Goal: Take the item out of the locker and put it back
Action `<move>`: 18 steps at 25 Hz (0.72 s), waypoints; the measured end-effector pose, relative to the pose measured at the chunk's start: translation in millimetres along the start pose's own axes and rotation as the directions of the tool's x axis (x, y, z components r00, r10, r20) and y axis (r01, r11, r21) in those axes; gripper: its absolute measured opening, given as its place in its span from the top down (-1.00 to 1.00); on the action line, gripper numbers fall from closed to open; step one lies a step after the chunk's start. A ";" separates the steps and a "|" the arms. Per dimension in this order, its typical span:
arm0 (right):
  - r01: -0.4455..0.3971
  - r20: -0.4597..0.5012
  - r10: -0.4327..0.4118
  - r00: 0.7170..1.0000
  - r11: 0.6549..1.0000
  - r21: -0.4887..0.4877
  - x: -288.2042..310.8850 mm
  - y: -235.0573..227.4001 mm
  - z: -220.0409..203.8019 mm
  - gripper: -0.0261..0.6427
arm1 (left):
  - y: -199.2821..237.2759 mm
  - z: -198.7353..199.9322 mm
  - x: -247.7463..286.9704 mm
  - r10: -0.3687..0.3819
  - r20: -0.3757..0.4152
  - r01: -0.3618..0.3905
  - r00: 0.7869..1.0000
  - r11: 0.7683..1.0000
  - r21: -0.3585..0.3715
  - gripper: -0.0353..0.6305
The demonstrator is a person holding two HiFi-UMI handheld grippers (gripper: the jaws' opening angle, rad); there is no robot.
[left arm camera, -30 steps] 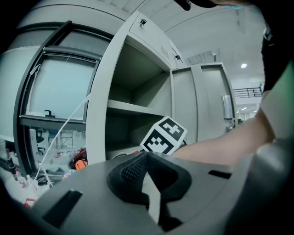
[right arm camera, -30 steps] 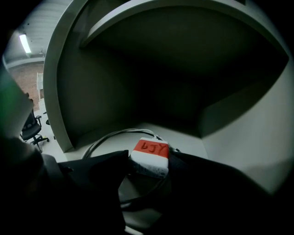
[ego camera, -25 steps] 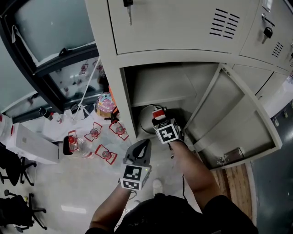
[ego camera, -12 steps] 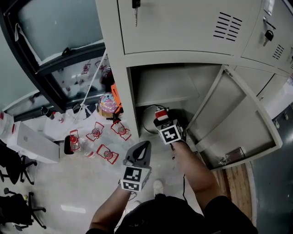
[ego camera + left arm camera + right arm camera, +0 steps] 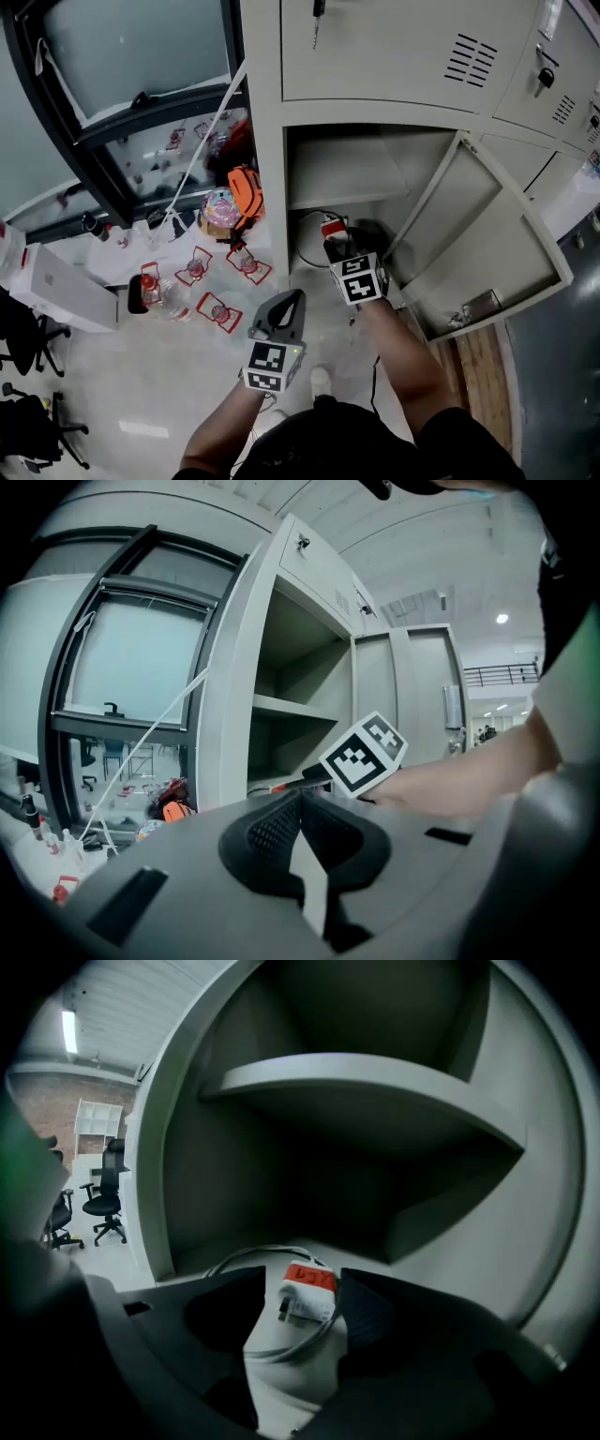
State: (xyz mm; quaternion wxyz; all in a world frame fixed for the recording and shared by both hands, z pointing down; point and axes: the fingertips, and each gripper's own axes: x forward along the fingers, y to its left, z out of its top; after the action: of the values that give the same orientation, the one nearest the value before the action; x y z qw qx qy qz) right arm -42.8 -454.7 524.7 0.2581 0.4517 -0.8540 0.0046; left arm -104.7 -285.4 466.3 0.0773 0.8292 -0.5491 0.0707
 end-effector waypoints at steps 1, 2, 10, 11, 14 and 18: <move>0.006 0.008 -0.006 1.000 1.000 0.005 -5.7 1.7 0.9 0.24 | -0.6 0.1 -3.4 -0.003 0.001 0.003 1.000 1.000 0.001 0.88; 0.014 0.016 -0.015 1.000 1.000 0.010 -11.7 3.5 1.8 0.32 | -1.5 0.1 -7.0 -0.007 0.003 0.007 1.000 1.000 0.002 0.88; 0.050 0.068 -0.054 0.996 0.997 0.053 -63.3 24.9 12.9 0.92 | -9.5 -3.9 -45.0 -0.042 0.000 0.042 0.999 0.999 0.015 0.88; 0.049 0.076 -0.054 0.996 0.997 0.061 -70.7 29.5 14.8 0.92 | -10.0 -2.8 -50.4 -0.045 0.007 0.045 0.999 0.999 0.015 0.88; 0.043 0.103 -0.053 0.993 0.995 0.095 -93.9 44.9 20.1 0.92 | -10.4 -2.3 -67.6 -0.056 0.013 0.056 0.998 0.998 0.016 0.88; 0.008 0.134 -0.029 0.991 0.988 0.155 -125.1 73.5 19.8 0.92 | -10.7 -4.4 -91.4 -0.072 0.011 0.072 0.997 0.997 0.018 0.88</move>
State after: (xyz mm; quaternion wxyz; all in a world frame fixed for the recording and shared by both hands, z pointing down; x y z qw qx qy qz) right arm -51.0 -319.7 468.4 0.1637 0.4775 -0.8624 0.0372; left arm -130.3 -198.2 451.5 0.0694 0.8495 -0.5186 0.0678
